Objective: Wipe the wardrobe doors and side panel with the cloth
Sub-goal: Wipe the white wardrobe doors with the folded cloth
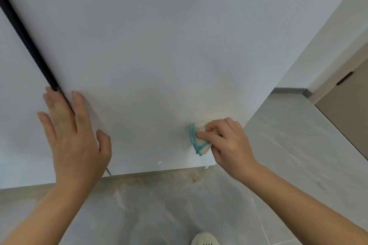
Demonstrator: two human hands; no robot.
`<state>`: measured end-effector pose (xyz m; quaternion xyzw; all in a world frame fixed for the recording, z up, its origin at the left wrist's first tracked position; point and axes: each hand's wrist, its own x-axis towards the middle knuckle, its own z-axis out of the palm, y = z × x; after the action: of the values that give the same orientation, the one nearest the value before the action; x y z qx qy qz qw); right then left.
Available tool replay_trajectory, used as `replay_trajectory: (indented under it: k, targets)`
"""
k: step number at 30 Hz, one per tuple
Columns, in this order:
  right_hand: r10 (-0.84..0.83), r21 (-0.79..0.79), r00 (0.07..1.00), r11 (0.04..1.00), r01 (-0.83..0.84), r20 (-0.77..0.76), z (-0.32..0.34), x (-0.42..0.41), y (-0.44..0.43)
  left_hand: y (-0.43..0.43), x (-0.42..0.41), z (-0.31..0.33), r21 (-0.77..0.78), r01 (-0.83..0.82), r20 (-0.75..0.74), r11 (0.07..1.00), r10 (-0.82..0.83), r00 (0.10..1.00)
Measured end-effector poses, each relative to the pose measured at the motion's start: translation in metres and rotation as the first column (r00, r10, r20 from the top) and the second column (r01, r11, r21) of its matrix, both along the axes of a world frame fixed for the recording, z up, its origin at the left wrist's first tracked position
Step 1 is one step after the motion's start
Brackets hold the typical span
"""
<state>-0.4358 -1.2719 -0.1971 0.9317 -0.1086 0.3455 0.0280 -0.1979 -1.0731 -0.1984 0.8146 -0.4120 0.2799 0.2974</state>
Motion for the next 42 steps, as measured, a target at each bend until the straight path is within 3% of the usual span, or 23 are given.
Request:
replay_trajectory:
  k: [7, 12, 18, 22, 26, 31, 37, 40, 42]
  targets:
    - [-0.073, -0.107, 0.859, 0.983, 0.147, 0.506, 0.132, -0.013, -0.008, -0.006, -0.013, 0.013, -0.044, -0.034, -0.17, 0.998, 0.026, 0.985]
    - [-0.131, -0.129, 0.755, 0.953, 0.276, 0.643, 0.176, -0.003, -0.034, -0.023, -0.038, 0.015, -0.059, 0.075, -0.118, 0.995, -0.082, 0.99]
    - [-0.18, -0.051, 0.726, 0.957, 0.285, 0.664, 0.172, 0.015, -0.04, -0.052, -0.049, 0.029, 0.01, 0.249, 0.085, 0.969, -0.249, 0.965]
    - [-0.199, -0.021, 0.703, 0.956, 0.291, 0.683, 0.164, 0.02, -0.045, -0.061, -0.049, 0.031, 0.004, 0.233, 0.122, 0.972, -0.232, 0.965]
    - [-0.188, -0.076, 0.749, 0.95, 0.303, 0.635, 0.13, 0.016, -0.049, -0.063, -0.046, 0.026, -0.008, 0.211, 0.15, 0.977, -0.207, 0.967]
    - [-0.249, -0.025, 0.832, 0.954, 0.3, 0.495, 0.062, 0.003, -0.049, -0.067, -0.042, 0.02, -0.016, 0.162, 0.173, 0.987, -0.157, 0.972]
    - [-0.415, 0.097, 0.887, 0.91, 0.403, 0.202, -0.037, -0.011, -0.024, -0.065, -0.044, 0.023, 0.017, 0.173, 0.17, 0.985, -0.173, 0.97]
    - [-0.429, 0.314, 0.887, 0.877, 0.364, 0.169, -0.024, -0.012, -0.008, -0.057, -0.052, 0.031, 0.005, 0.224, 0.108, 0.975, -0.223, 0.969]
    - [-0.469, 0.624, 0.851, 0.745, 0.236, 0.238, 0.0, -0.01, 0.012, -0.049, -0.063, 0.035, -0.05, 0.298, 0.095, 0.953, -0.292, 0.952]
